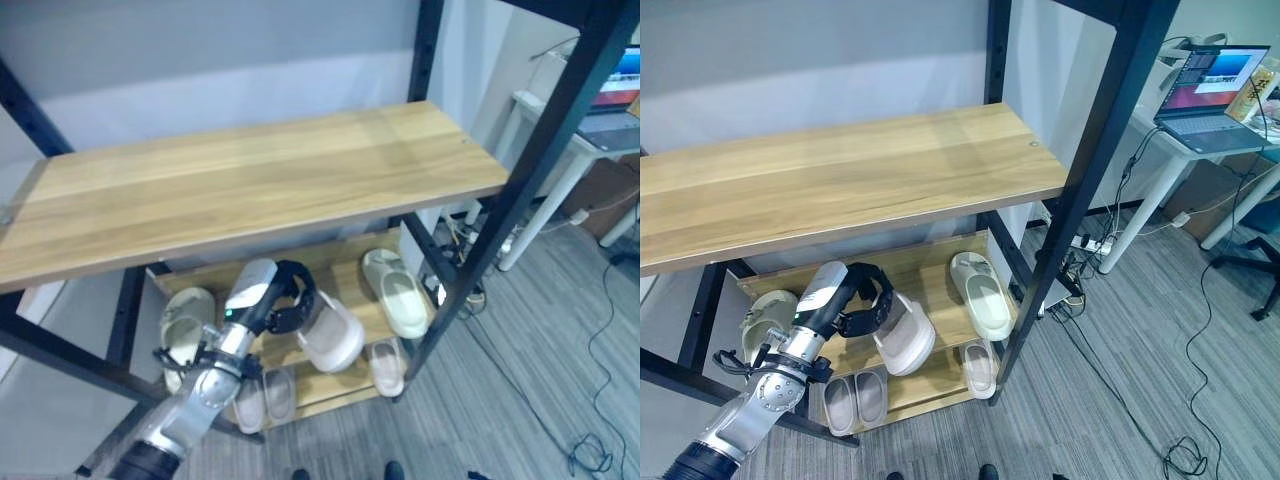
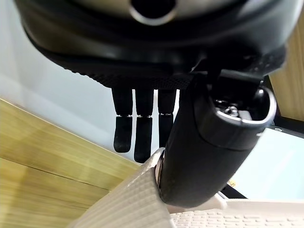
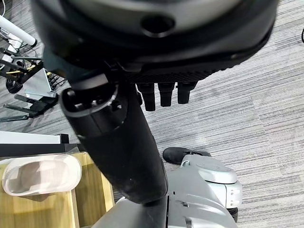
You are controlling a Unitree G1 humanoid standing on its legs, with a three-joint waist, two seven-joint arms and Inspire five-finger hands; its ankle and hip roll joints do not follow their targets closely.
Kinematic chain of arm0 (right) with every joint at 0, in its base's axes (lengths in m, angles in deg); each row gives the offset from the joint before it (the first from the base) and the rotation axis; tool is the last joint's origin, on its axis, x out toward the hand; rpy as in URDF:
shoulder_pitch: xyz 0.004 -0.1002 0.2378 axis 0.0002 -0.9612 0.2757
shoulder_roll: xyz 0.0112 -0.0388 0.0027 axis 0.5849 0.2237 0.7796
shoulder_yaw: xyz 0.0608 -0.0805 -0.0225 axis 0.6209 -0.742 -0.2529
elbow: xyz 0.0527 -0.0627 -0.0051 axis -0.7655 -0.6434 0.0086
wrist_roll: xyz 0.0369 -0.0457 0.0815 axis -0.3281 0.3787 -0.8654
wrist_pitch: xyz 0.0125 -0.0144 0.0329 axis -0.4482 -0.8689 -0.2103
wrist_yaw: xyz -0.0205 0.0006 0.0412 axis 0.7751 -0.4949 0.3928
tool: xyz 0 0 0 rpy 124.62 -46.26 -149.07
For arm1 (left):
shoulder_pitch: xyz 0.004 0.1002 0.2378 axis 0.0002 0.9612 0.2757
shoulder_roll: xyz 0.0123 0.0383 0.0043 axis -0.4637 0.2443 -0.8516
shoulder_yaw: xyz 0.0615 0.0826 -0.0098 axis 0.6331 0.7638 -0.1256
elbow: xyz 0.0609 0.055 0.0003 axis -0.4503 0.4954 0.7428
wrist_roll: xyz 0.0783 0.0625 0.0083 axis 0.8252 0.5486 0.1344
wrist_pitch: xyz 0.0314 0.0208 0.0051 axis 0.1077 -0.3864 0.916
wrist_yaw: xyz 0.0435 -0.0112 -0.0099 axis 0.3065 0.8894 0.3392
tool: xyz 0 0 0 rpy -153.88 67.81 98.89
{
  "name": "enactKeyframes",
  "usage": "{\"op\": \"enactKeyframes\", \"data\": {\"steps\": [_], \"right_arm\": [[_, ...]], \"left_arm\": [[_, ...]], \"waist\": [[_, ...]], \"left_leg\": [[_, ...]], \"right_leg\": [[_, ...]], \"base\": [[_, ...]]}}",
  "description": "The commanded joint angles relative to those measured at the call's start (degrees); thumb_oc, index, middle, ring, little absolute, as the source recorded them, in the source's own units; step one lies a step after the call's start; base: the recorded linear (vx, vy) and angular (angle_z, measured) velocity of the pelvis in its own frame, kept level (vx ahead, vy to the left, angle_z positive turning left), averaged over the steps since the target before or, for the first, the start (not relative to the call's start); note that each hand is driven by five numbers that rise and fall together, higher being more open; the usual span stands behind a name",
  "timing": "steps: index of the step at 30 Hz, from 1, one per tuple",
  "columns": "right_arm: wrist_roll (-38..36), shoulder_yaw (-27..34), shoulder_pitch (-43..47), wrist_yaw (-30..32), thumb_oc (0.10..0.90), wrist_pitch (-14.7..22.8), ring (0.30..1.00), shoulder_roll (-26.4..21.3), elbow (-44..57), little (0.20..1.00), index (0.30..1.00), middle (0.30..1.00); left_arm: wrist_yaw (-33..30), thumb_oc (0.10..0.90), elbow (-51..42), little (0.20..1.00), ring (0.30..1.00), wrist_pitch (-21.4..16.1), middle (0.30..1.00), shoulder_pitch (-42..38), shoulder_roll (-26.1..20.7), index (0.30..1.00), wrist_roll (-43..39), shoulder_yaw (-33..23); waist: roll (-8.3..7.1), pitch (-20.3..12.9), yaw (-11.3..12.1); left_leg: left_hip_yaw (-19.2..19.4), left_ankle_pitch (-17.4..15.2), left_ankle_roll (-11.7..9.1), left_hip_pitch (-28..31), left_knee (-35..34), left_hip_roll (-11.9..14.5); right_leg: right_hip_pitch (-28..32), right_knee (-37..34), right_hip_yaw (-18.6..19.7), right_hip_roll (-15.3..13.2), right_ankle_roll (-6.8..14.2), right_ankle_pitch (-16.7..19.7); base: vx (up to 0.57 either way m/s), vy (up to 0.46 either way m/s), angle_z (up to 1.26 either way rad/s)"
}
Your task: Arrange the slippers neatly on the shoe rack.
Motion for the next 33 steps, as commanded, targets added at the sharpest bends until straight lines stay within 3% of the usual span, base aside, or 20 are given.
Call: {"op": "enactKeyframes", "data": {"steps": [1, 6, 13, 19, 26, 29, 31, 33], "right_arm": [[-0.4, -1.8, 1.2, 0.6, 0.800, 1.6, 0.900, -0.9, -0.5, 0.900, 0.900, 0.900], [-0.8, -1.3, 1.7, 0.8, 0.800, 1.5, 0.900, -0.5, -0.8, 0.900, 0.900, 0.900], [-0.9, -0.5, 2.7, 0.3, 0.800, 0.8, 0.900, -0.3, -0.5, 0.900, 0.900, 0.900], [-0.8, -0.3, 3.2, -0.2, 0.800, 0.2, 0.900, -0.3, -1.0, 0.900, 0.900, 0.900], [-0.5, -0.2, 3.0, -0.5, 0.800, 0.0, 0.900, -0.9, -0.4, 0.900, 0.900, 0.900], [-0.9, -0.4, 4.7, 0.1, 0.800, 0.2, 0.900, -1.7, 0.3, 0.900, 0.900, 0.900], [-1.9, -0.4, 7.3, 1.1, 0.800, 0.6, 0.900, -2.4, 1.0, 0.900, 0.900, 0.900], [-2.6, -0.3, 8.7, 1.3, 0.800, 0.9, 0.900, -2.8, 1.7, 0.900, 0.900, 0.900]], "left_arm": [[-3.9, 0.400, -5.8, 0.300, 0.300, -5.5, 0.300, -10.2, 1.9, 0.300, -5.9, -4.6], [0.9, 0.400, -11.4, 0.300, 0.300, -7.8, 0.300, -7.2, 5.4, 0.300, -19.2, -4.2], [11.3, 0.400, -16.7, 0.300, 0.300, -6.0, 0.300, 0.5, 8.3, 0.300, -39.5, -4.7], [16.0, 0.400, -19.3, 0.300, 0.300, -2.9, 0.300, 6.7, 8.1, 0.300, -46.2, -6.0], [19.9, 0.400, -16.8, 0.300, 0.300, 0.0, 0.300, 14.4, 6.5, 0.300, -47.3, -5.3], [19.3, 0.400, -15.9, 0.300, 0.300, 0.2, 0.300, 13.5, 4.9, 0.300, -47.2, -4.5], [18.5, 0.400, -16.0, 0.300, 0.300, -0.3, 0.300, 10.8, 3.6, 0.300, -46.9, -4.0], [17.8, 0.400, -16.1, 0.300, 0.300, -0.5, 0.300, 8.6, 3.0, 0.300, -46.3, -4.2]], "waist": [[-0.56, -0.6, -0.2], [-0.37, -0.7, 0.2], [0.00, -0.6, 1.5], [0.22, -0.3, 3.0], [0.43, 0.9, 4.4], [0.64, 5.1, 4.7], [0.61, 9.8, 4.6], [0.70, 11.2, 4.5]], "left_leg": [[2.2, -4.2, -1.5, 1.1, -0.1, -0.4], [1.6, -4.2, -1.2, 1.5, -0.1, -0.7], [0.7, -3.9, -1.0, 1.7, -0.1, -0.9], [-0.3, -3.1, -1.2, 1.6, -0.1, -0.8], [-1.9, -2.2, -1.3, 1.2, -0.1, -0.2], [-3.1, -2.8, -1.0, -1.2, 3.5, 0.7], [-4.7, -4.0, -0.8, -8.5, 11.2, 1.0], [-6.2, -4.9, -0.3, -15.9, 17.0, 0.7]], "right_leg": [[3.1, 0.4, -2.6, 0.1, 3.3, -5.4], [4.0, 0.4, -3.0, 0.0, 3.0, -5.8], [4.9, 0.4, -4.0, 0.1, 2.7, -6.1], [5.3, 0.5, -5.2, 0.4, 2.4, -6.3], [5.2, 1.9, -6.4, 1.2, 1.9, -7.2], [1.0, 8.4, -6.6, 0.9, 1.2, -9.3], [-6.2, 16.2, -7.5, -0.6, 0.8, -10.4], [-13.0, 23.2, -8.1, -2.0, 0.6, -11.7]], "base": [[0.01, 0.013, -0.04], [0.00, -0.001, 0.01], [-0.03, -0.011, 0.08], [-0.04, -0.015, 0.11], [-0.05, -0.019, 0.10], [-0.23, -0.022, 0.17], [-0.44, -0.035, 0.14], [-0.35, -0.009, 0.33]]}}
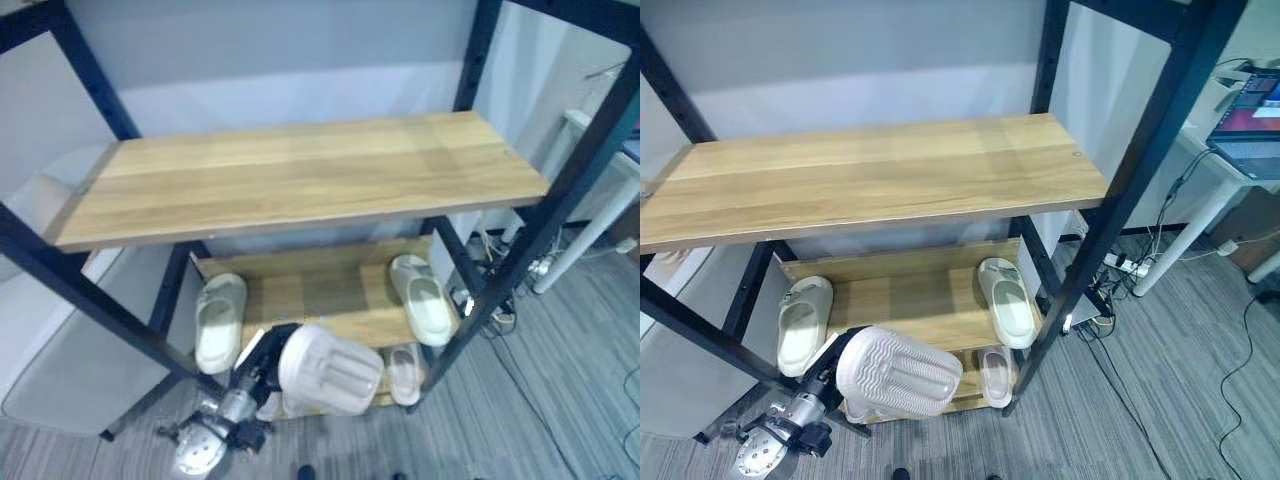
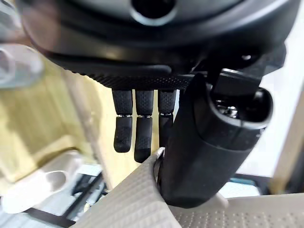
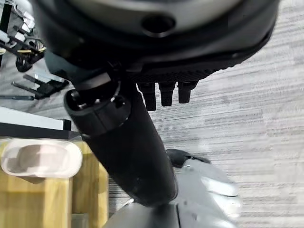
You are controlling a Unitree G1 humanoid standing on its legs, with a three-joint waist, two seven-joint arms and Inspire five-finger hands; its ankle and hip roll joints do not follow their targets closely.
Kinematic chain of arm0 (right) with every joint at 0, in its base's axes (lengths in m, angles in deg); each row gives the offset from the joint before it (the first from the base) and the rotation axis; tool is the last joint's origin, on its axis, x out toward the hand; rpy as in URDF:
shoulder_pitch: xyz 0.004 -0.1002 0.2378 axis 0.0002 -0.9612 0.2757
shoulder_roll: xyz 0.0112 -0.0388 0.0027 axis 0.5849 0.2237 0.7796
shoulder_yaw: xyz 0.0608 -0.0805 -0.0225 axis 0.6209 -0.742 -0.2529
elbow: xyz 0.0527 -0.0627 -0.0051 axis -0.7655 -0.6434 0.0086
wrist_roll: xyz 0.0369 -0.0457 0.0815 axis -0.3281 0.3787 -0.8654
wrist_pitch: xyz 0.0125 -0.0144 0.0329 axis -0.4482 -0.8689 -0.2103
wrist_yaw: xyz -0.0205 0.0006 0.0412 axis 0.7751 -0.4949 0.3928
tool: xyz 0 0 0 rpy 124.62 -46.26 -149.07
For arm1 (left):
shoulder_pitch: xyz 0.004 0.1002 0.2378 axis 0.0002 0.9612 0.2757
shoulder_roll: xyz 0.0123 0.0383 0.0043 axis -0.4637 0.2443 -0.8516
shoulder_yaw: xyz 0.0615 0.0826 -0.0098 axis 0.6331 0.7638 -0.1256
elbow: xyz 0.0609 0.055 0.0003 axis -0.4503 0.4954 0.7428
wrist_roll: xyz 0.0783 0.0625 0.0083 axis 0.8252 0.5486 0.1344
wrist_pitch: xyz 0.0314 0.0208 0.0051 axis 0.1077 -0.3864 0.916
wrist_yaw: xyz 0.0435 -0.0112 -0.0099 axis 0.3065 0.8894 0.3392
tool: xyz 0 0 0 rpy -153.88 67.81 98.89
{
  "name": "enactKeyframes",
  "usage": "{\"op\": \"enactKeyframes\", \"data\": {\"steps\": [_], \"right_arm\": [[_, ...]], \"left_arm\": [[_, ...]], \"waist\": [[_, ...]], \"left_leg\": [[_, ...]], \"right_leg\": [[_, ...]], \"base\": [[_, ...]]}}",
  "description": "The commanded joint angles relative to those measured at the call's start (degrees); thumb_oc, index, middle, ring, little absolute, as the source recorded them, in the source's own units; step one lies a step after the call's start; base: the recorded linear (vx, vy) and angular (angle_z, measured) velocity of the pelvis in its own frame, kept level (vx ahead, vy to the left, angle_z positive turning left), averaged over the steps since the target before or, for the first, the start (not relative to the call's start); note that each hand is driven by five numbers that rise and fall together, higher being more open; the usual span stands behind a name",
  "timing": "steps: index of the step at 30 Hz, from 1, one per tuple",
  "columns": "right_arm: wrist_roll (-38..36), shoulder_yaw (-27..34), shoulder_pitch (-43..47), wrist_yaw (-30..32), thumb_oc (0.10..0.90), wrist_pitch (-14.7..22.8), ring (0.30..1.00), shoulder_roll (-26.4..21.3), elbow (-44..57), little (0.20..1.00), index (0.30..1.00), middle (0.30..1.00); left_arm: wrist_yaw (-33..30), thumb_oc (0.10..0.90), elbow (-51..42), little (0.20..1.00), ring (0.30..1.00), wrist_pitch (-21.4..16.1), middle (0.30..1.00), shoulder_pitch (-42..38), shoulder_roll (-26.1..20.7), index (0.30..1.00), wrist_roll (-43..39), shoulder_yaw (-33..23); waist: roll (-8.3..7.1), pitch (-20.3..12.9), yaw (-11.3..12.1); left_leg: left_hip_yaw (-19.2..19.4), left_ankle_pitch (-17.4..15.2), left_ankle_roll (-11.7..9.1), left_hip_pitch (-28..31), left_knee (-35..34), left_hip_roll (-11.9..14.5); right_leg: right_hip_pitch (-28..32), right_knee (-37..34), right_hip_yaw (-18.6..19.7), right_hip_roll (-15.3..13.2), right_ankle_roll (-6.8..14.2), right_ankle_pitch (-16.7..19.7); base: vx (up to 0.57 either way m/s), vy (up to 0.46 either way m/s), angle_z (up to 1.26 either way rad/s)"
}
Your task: Arrange the slippers neatly on the shoe rack.
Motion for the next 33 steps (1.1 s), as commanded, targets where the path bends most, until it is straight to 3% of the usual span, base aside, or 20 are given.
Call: {"op": "enactKeyframes", "data": {"steps": [1, 3, 7, 11, 13, 15, 16, 21, 25, 26, 28, 30, 33], "right_arm": [[-2.2, 0.1, 5.1, 0.8, 0.800, 2.1, 0.900, -0.5, 2.8, 0.900, 0.900, 0.900], [-2.8, 0.3, 5.6, 0.9, 0.800, 2.2, 0.900, -1.1, 3.6, 0.900, 0.900, 0.900], [-3.6, 0.1, 6.6, 1.7, 0.800, 2.7, 0.900, -2.0, 6.3, 0.900, 0.900, 0.900], [-6.2, 0.0, 9.7, 3.7, 0.800, 5.2, 0.900, -3.6, 14.0, 0.900, 0.900, 0.900], [-6.3, -0.1, 10.2, 4.5, 0.800, 6.0, 0.900, -4.4, 18.1, 0.900, 0.900, 0.900], [-6.6, 0.2, 10.5, 5.0, 0.800, 6.6, 0.900, -5.1, 21.1, 0.900, 0.900, 0.900], [-7.8, 0.9, 11.3, 6.0, 0.800, 7.6, 0.900, -5.7, 25.1, 0.900, 0.900, 0.900], [-9.5, 2.8, 12.9, 7.8, 0.800, 9.6, 0.900, -7.6, 36.9, 0.900, 0.900, 0.900], [-9.7, 3.8, 15.1, 9.3, 0.800, 11.5, 0.900, -10.0, 48.4, 0.900, 0.900, 0.900], [-9.6, 4.1, 16.0, 9.7, 0.800, 11.9, 0.900, -11.2, 51.8, 0.900, 0.900, 0.900], [-9.6, 4.2, 16.0, 9.8, 0.800, 11.7, 0.900, -11.3, 52.0, 0.900, 0.900, 0.900], [-9.7, 5.1, 16.6, 10.7, 0.800, 12.6, 0.900, -14.0, 57.3, 0.900, 0.900, 0.900], [-10.0, 5.3, 17.1, 10.9, 0.800, 13.0, 0.900, -15.1, 59.8, 0.900, 0.900, 0.900]], "left_arm": [[-1.1, 0.400, -7.9, 0.300, 0.300, -5.7, 0.300, -9.3, -2.3, 0.300, -0.9, -3.1], [-2.0, 0.400, -7.4, 0.300, 0.300, -6.3, 0.300, -11.2, -1.8, 0.300, -0.1, -3.1], [-3.8, 0.400, -7.7, 0.300, 0.300, -7.5, 0.300, -14.3, -0.9, 0.300, 2.0, -2.9], [-9.0, 0.400, -9.8, 0.300, 0.300, -10.4, 0.300, -23.2, 0.0, 0.300, 5.3, -2.9], [-11.5, 0.400, -10.5, 0.300, 0.300, -11.4, 0.300, -28.0, 0.3, 0.300, 7.0, -2.4], [-12.9, 0.400, -10.9, 0.300, 0.300, -11.8, 0.300, -30.4, 0.2, 0.300, 8.1, -2.7], [-15.5, 0.400, -11.8, 0.300, 0.300, -12.3, 0.300, -35.0, -0.1, 0.300, 9.5, -2.9], [-23.1, 0.400, -12.5, 0.300, 0.300, -13.1, 0.300, -44.3, -1.3, 0.300, 14.7, -4.6], [-30.8, 0.400, -13.3, 0.300, 0.300, -12.7, 0.300, -50.4, -3.7, 0.300, 19.8, -6.0], [-34.0, 0.400, -13.4, 0.300, 0.300, -12.6, 0.300, -52.3, -5.0, 0.300, 21.4, -6.6], [-34.2, 0.400, -13.4, 0.300, 0.300, -12.6, 0.300, -52.5, -5.0, 0.300, 21.6, -6.6], [-39.4, 0.400, -13.7, 0.300, 0.300, -11.9, 0.300, -54.3, -8.8, 0.300, 25.3, -6.9], [-42.2, 0.400, -13.3, 0.300, 0.300, -11.5, 0.300, -55.6, -10.8, 0.300, 27.9, -6.3]], "waist": [[-0.33, 6.5, 0.0], [-0.28, 5.7, -0.1], [-0.24, 5.9, 0.0], [-0.50, 7.9, -0.8], [-0.37, 7.5, -1.4], [-0.37, 7.7, -1.9], [-0.22, 7.7, -2.8], [0.35, 7.7, -4.3], [1.00, 8.9, -5.0], [1.19, 9.9, -5.4], [1.18, 9.7, -5.4], [1.13, 14.1, -5.7], [1.06, 17.9, -6.0]], "left_leg": [[0.5, -6.2, 0.3, -9.0, 11.5, 0.7], [0.0, -7.3, 0.8, -15.7, 16.7, 0.6], [0.2, -9.5, 1.3, -23.1, 24.0, 1.6], [0.5, -14.4, 1.9, -35.9, 37.9, 3.1], [-0.1, -16.4, 1.9, -42.8, 44.1, 3.4], [-0.3, -17.5, 1.9, -46.2, 47.4, 3.5], [-1.5, -21.5, 1.8, -51.1, 53.7, 4.0], [-2.0, -27.2, 2.8, -63.6, 67.0, 4.5], [-2.3, -32.9, 4.3, -75.0, 82.5, 5.4], [-2.5, -35.3, 4.8, -79.3, 89.2, 5.8], [-2.6, -36.0, 4.8, -80.4, 90.6, 5.8], [-3.6, -40.5, 5.0, -83.3, 101.7, 6.4], [-4.7, -42.8, 4.8, -83.3, 107.5, 6.7]], "right_leg": [[-7.9, 14.9, -1.9, -2.1, 1.0, -8.9], [-14.0, 19.9, -2.0, -2.8, 0.6, -10.7], [-21.6, 27.4, -0.9, -3.4, -0.4, -13.4], [-35.4, 40.7, 0.8, -4.8, -1.1, -18.2], [-41.8, 45.9, 1.8, -5.7, -1.5, -20.1], [-45.2, 48.9, 2.4, -6.0, -1.4, -21.1], [-50.0, 54.8, 4.0, -6.7, -1.1, -24.9], [-63.9, 69.2, 6.5, -7.4, -0.6, -29.4], [-76.8, 85.2, 9.0, -7.8, -0.1, -34.2], [-81.5, 92.2, 10.0, -8.1, 0.1, -36.7], [-82.7, 93.5, 10.3, -8.1, 0.2, -37.3], [-85.6, 104.9, 12.9, -8.4, 0.6, -41.1], [-85.6, 110.8, 14.5, -8.8, 0.8, -43.3]], "base": [[-0.27, -0.004, 0.32], [-0.19, 0.006, 0.21], [-0.13, 0.028, -0.03], [-0.12, 0.022, -0.14], [-0.09, 0.016, -0.24], [-0.01, 0.030, 0.05], [0.05, 0.052, -0.16], [0.02, 0.065, -0.08], [0.11, 0.076, -0.13], [0.14, 0.053, -0.45], [0.12, 0.030, -0.23], [0.18, 0.041, -0.01], [0.10, 0.039, -0.10]]}}
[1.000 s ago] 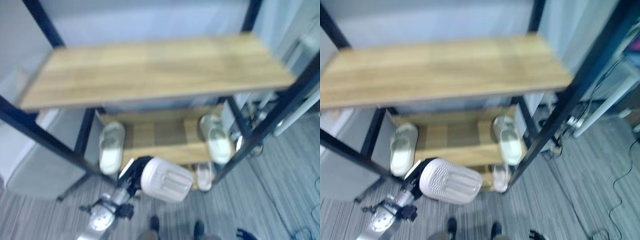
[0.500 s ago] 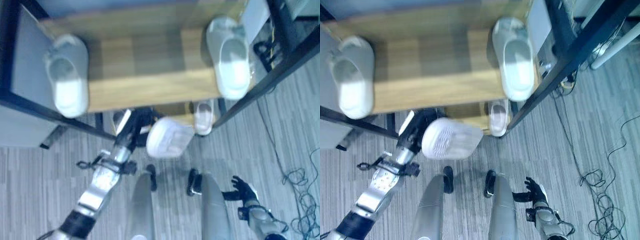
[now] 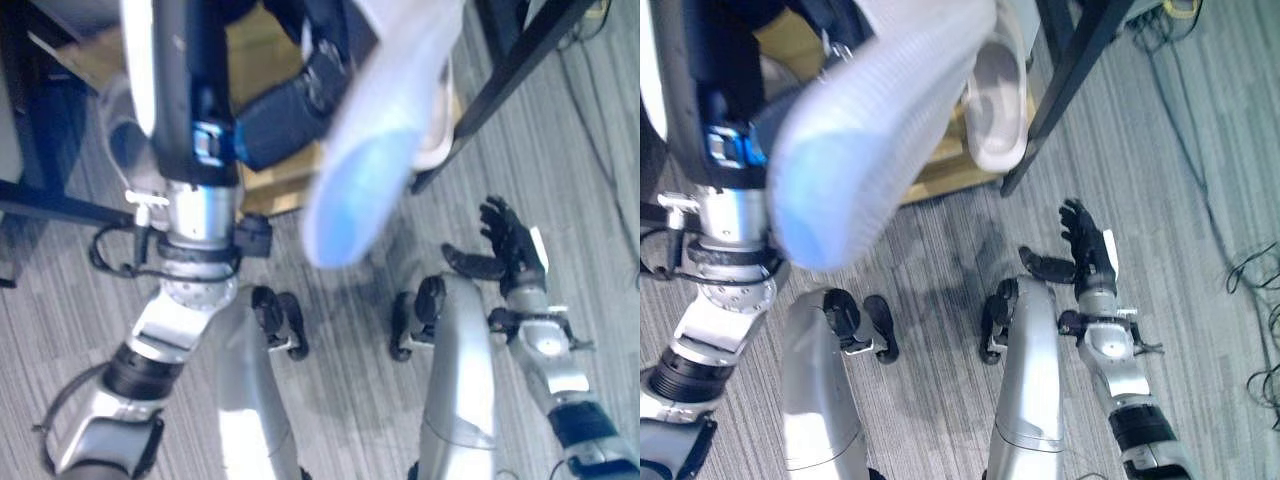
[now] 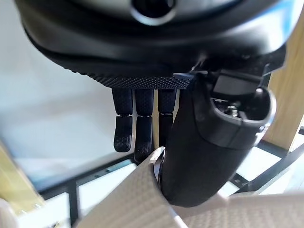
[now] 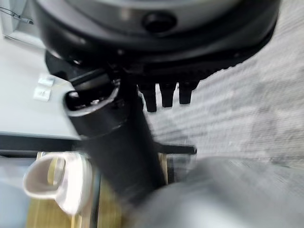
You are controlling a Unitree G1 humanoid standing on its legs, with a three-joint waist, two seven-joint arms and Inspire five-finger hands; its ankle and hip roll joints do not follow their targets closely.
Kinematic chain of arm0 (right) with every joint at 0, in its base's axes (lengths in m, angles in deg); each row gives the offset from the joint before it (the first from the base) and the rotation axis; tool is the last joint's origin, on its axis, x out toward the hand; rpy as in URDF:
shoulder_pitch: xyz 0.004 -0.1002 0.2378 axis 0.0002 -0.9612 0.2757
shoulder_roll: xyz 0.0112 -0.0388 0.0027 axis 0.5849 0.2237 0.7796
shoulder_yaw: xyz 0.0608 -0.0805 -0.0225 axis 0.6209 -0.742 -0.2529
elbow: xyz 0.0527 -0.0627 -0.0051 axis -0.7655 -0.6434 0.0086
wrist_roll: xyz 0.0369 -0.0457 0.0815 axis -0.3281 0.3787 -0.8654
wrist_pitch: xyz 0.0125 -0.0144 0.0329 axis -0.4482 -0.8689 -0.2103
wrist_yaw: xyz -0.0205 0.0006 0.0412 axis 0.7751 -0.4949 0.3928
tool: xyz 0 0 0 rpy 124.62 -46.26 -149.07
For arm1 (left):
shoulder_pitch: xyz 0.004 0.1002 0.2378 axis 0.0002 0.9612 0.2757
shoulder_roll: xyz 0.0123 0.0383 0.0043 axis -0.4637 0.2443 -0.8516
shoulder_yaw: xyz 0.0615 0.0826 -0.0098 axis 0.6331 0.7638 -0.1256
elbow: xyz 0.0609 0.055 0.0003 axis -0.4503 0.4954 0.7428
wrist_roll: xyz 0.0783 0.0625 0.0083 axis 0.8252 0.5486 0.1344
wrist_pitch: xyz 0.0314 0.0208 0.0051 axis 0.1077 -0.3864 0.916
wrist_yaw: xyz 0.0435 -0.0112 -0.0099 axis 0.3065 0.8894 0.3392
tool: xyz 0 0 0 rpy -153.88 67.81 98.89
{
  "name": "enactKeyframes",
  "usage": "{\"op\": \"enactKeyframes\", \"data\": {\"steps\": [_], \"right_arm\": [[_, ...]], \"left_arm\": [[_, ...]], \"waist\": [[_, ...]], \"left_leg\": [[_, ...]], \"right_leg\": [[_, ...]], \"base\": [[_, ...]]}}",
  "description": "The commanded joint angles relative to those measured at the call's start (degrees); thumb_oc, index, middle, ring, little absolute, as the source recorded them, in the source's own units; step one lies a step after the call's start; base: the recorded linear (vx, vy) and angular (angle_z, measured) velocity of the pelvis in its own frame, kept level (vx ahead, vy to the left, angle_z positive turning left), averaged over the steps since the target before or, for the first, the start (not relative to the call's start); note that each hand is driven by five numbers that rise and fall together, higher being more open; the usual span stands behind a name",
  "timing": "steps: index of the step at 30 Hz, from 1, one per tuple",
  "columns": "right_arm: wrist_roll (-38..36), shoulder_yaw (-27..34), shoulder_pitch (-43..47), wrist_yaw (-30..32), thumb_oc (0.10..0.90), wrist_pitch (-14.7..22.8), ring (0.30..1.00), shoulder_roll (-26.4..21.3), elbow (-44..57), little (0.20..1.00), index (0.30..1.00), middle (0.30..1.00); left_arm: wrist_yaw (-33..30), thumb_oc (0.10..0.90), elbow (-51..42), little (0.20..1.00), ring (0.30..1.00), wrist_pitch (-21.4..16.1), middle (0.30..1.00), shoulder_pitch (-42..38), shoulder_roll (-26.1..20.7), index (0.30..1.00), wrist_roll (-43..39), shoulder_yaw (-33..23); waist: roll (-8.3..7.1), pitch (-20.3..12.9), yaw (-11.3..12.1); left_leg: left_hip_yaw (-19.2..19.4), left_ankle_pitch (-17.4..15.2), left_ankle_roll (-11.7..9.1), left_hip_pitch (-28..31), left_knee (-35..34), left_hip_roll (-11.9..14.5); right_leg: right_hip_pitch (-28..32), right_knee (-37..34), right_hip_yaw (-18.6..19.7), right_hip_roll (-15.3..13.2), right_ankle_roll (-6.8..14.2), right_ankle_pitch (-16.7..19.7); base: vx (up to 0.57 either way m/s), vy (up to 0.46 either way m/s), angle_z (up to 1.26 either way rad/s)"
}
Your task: Arrange the slippers neatly on the shoe rack.
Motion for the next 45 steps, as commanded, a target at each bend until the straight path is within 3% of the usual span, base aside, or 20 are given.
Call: {"op": "enactKeyframes", "data": {"steps": [1, 4, 9, 17, 19, 23, 30, 45], "right_arm": [[-0.3, 0.7, -2.0, 1.1, 0.800, 5.4, 0.900, -1.4, 8.2, 0.900, 0.900, 0.900], [-0.7, 0.4, -4.3, 0.8, 0.800, 5.8, 0.900, -4.1, 11.7, 0.900, 0.900, 0.900], [-0.6, -0.6, -6.1, 0.1, 0.800, 6.3, 0.900, -6.9, 13.1, 0.900, 0.900, 0.900], [-2.5, -2.5, -7.6, -1.8, 0.800, 7.5, 0.900, -10.6, 12.8, 0.900, 0.900, 0.900], [-3.2, -2.8, -7.9, -3.1, 0.800, 8.1, 0.900, -12.0, 13.4, 0.900, 0.900, 0.900], [-3.2, -2.8, -8.3, -3.8, 0.800, 8.3, 0.900, -13.0, 13.5, 0.900, 0.900, 0.900], [-4.7, -3.9, -7.0, -5.5, 0.800, 9.1, 0.900, -15.6, 14.1, 0.900, 0.900, 0.900], [-5.7, -6.0, -3.9, -6.5, 0.800, 9.7, 0.900, -17.1, 13.1, 0.900, 0.900, 0.900]], "left_arm": [[-7.0, 0.400, -2.3, 0.300, 0.300, -2.7, 0.300, -8.7, -2.2, 0.300, 5.6, -2.5], [-9.8, 0.400, 0.1, 0.300, 0.300, -0.4, 0.300, -9.8, -6.1, 0.300, 10.0, 0.9], [-11.2, 0.400, 4.6, 0.300, 0.300, 1.7, 0.300, -12.2, -9.7, 0.300, 14.4, 5.9], [-11.4, 0.400, 14.8, 0.300, 0.300, 5.2, 0.300, -24.2, -15.9, 0.300, 22.8, 18.2], [-11.1, 0.400, 18.5, 0.300, 0.300, 6.3, 0.300, -29.2, -18.5, 0.300, 26.0, 23.3], [-10.6, 0.400, 20.4, 0.300, 0.300, 6.8, 0.300, -32.5, -20.5, 0.300, 28.4, 26.9], [-8.4, 0.400, 27.8, 0.300, 0.300, 8.6, 0.300, -41.1, -21.6, 0.300, 33.1, 36.5], [-5.1, 0.400, 40.1, 0.300, 0.300, 9.6, 0.300, -50.6, -18.0, 0.300, 34.6, 44.5]], "waist": [[-0.45, 2.3, -1.3], [-1.21, 2.3, -1.8], [-1.46, 2.3, -2.4], [-1.59, 2.3, -4.1], [-1.36, 2.3, -4.8], [-1.19, 2.3, -5.0], [-1.34, 2.3, -5.7], [-2.58, 2.3, -6.3]], "left_leg": [[-2.7, -10.1, -0.3, 8.0, 1.7, 0.2], [-3.6, -13.9, -0.7, 8.0, 8.5, 0.8], [-4.1, -15.8, -1.0, 8.0, 12.7, 1.4], [-4.0, -16.7, -1.0, 8.0, 16.3, 2.9], [-3.7, -16.6, -1.1, 8.0, 16.7, 3.6], [-3.8, -16.4, -1.1, 8.0, 16.7, 3.8], [-3.9, -16.4, -1.5, 8.0, 16.7, 3.6], [-3.6, -17.2, -2.1, 8.0, 17.1, 2.8]], "right_leg": [[6.5, 4.4, 1.1, -2.7, 4.4, -10.0], [6.5, 11.3, 4.2, -3.2, 4.8, -12.7], [6.5, 15.2, 5.9, -3.6, 4.7, -14.1], [6.5, 18.1, 7.8, -4.0, 5.0, -15.0], [6.5, 18.3, 8.1, -4.1, 5.2, -15.1], [6.5, 18.3, 8.2, -4.0, 5.2, -15.2], [6.5, 18.4, 8.4, -4.0, 5.0, -15.6], [6.5, 18.3, 9.0, -3.7, 5.1, -15.4]], "base": [[0.12, 0.050, -0.11], [0.12, 0.037, 0.00], [0.03, 0.020, -0.04], [-0.01, 0.020, -0.05], [-0.02, 0.033, -0.06], [-0.01, 0.032, -0.12], [-0.01, 0.018, -0.04], [0.00, 0.002, -0.01]]}}
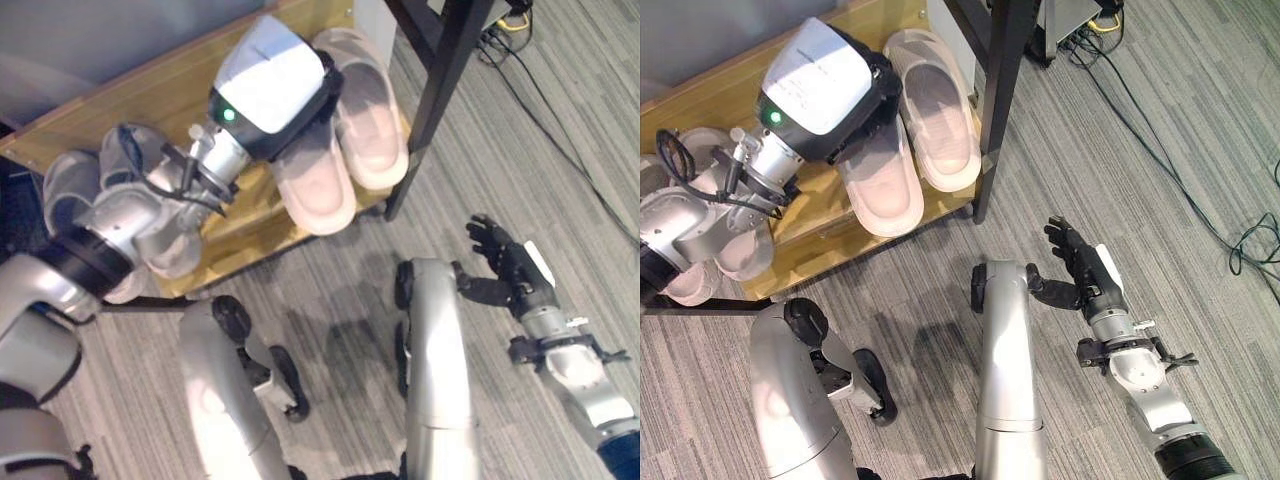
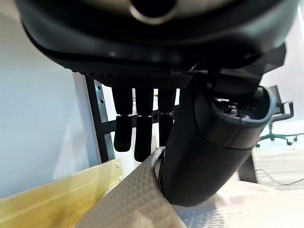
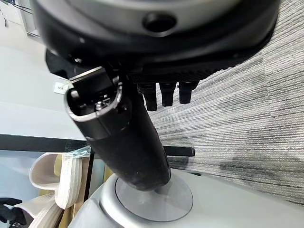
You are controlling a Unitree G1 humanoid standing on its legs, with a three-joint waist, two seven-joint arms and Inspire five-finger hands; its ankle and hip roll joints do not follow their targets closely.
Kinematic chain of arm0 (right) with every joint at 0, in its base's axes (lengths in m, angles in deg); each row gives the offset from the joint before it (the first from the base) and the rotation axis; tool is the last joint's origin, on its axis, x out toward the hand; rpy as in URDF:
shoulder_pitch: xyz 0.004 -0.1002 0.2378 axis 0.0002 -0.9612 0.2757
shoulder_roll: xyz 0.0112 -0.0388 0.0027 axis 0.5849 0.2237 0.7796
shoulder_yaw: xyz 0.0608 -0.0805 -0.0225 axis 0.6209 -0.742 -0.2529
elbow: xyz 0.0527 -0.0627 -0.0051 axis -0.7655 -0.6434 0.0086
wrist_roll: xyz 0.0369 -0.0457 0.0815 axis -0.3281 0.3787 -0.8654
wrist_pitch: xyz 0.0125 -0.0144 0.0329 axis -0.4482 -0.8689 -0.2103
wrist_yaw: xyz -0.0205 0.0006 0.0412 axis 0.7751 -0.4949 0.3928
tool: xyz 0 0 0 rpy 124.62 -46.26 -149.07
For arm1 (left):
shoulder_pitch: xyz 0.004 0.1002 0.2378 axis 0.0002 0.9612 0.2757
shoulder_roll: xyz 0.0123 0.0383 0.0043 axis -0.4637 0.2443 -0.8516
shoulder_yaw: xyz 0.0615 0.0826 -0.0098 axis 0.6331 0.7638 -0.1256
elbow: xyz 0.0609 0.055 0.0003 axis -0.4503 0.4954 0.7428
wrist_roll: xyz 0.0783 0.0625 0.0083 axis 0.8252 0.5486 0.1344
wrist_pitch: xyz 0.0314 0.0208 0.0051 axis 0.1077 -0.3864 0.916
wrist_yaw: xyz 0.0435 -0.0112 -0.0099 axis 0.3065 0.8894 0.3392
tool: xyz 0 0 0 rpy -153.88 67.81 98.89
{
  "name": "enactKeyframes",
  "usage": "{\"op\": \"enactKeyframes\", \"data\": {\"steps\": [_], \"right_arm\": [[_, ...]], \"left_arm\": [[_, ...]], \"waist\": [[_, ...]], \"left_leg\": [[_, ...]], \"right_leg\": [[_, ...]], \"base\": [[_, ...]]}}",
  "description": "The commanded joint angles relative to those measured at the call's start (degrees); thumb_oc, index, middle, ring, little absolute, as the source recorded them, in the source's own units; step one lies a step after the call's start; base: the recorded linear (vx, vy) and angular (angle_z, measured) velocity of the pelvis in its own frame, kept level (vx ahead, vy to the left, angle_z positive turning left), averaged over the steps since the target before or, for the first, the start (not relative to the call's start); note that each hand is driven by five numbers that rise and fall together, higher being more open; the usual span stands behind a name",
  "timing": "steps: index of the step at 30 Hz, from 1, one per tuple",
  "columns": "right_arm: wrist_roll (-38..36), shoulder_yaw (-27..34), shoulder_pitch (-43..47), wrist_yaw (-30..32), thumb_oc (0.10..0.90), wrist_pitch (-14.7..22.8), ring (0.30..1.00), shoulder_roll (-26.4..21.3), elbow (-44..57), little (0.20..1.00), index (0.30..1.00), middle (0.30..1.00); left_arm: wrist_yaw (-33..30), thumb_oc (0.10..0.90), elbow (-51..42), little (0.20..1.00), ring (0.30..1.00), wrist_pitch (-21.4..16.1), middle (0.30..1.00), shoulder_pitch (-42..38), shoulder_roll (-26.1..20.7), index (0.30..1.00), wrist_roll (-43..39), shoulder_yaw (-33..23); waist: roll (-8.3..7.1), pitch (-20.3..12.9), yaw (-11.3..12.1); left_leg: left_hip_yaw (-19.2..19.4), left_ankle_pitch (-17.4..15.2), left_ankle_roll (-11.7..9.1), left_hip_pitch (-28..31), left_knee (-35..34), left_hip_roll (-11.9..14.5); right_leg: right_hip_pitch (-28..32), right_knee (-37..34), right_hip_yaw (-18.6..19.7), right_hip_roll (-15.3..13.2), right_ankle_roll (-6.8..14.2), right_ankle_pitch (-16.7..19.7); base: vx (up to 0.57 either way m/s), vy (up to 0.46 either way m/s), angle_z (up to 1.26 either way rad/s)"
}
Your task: Arrange the slippers neatly on the shoe rack.
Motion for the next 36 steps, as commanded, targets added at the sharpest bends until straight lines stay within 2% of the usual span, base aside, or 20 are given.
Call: {"op": "enactKeyframes", "data": {"steps": [1, 6, 7, 8, 9, 17, 25, 36], "right_arm": [[-1.3, 1.7, 4.5, -0.2, 0.800, 6.5, 0.900, -3.4, 6.4, 0.900, 0.900, 0.900], [-1.7, 1.2, 5.2, -0.6, 0.800, 6.6, 0.900, -3.5, 6.4, 0.900, 0.900, 0.900], [-1.7, 1.1, 5.3, -0.5, 0.800, 6.5, 0.900, -3.5, 6.3, 0.900, 0.900, 0.900], [-1.6, 1.0, 5.4, -0.6, 0.800, 6.5, 0.900, -3.5, 6.4, 0.900, 0.900, 0.900], [-1.5, 1.0, 5.4, -0.6, 0.800, 6.4, 0.900, -3.4, 6.2, 0.900, 0.900, 0.900], [-1.3, 1.6, 4.9, -0.7, 0.800, 6.4, 0.900, -3.8, 6.4, 0.900, 0.900, 0.900], [-0.6, 2.3, 3.9, -0.1, 0.800, 6.6, 0.900, -3.7, 6.6, 0.900, 0.900, 0.900], [1.7, 4.0, 0.8, 2.1, 0.800, 6.8, 0.900, -1.9, 6.6, 0.900, 0.900, 0.900]], "left_arm": [[-1.8, 0.400, 3.0, 0.300, 0.300, 1.5, 0.300, -12.0, 2.4, 0.300, 0.8, -1.7], [-1.0, 0.400, 5.8, 0.300, 0.300, 1.8, 0.300, -14.2, 3.3, 0.300, 0.6, -0.1], [-0.6, 0.591, 6.5, 0.587, 0.587, 1.8, 0.587, -14.6, 3.4, 0.587, 0.5, 0.4], [-0.3, 0.725, 6.8, 0.787, 0.787, 1.7, 0.787, -14.8, 3.5, 0.787, 0.4, 0.6], [-0.2, 0.800, 7.2, 0.900, 0.900, 1.6, 0.900, -15.1, 3.6, 0.900, 0.3, 0.6], [0.2, 0.800, 5.7, 0.900, 0.900, 1.2, 0.900, -13.7, 2.4, 0.900, -0.1, -0.6], [-0.2, 0.800, -0.4, 0.900, 0.900, 0.3, 0.900, -8.8, 0.0, 0.900, 0.4, -4.2], [-4.4, 0.800, -13.2, 0.900, 0.900, -1.2, 0.900, 1.5, -4.6, 0.900, 0.3, -13.9]], "waist": [[-1.10, -1.5, -0.1], [-1.41, -1.5, -0.4], [-1.46, -1.5, -0.5], [-1.47, -1.5, -0.5], [-1.51, -1.5, -0.5], [-1.45, -1.5, -0.3], [-1.09, -1.5, 0.3], [-0.29, -1.5, 1.6]], "left_leg": [[-3.9, -0.1, -2.3, -0.5, -4.1, -1.6], [-3.8, -0.2, -2.4, -0.5, -3.9, -1.6], [-3.8, -0.1, -2.4, -0.5, -3.9, -1.7], [-3.8, -0.2, -2.5, -0.5, -3.8, -1.8], [-3.7, -0.2, -2.5, -0.5, -3.8, -1.8], [-3.8, -0.1, -3.0, -0.5, -3.5, -2.2], [-4.0, -0.3, -3.4, -0.5, -3.1, -2.4], [-3.8, -0.7, -3.6, -0.5, -2.7, -2.7]], "right_leg": [[1.7, -0.4, 2.4, -6.2, 0.9, -3.9], [1.7, -0.1, 2.8, -6.1, 0.9, -4.0], [1.7, -0.1, 2.8, -6.2, 1.0, -4.0], [1.7, 0.0, 2.9, -6.1, 0.9, -4.0], [1.7, 0.0, 2.9, -6.1, 0.9, -3.9], [1.7, 0.5, 3.0, -6.2, 0.5, -4.1], [1.7, 1.0, 3.0, -6.5, 0.2, -4.3], [1.7, 1.5, 2.7, -6.8, 0.0, -4.8]], "base": [[0.00, 0.000, 0.00], [0.00, 0.000, 0.00], [0.00, 0.000, 0.00], [0.00, 0.000, 0.00], [0.00, 0.000, 0.00], [0.00, 0.000, 0.00], [0.00, 0.000, 0.00], [0.00, 0.000, 0.00]]}}
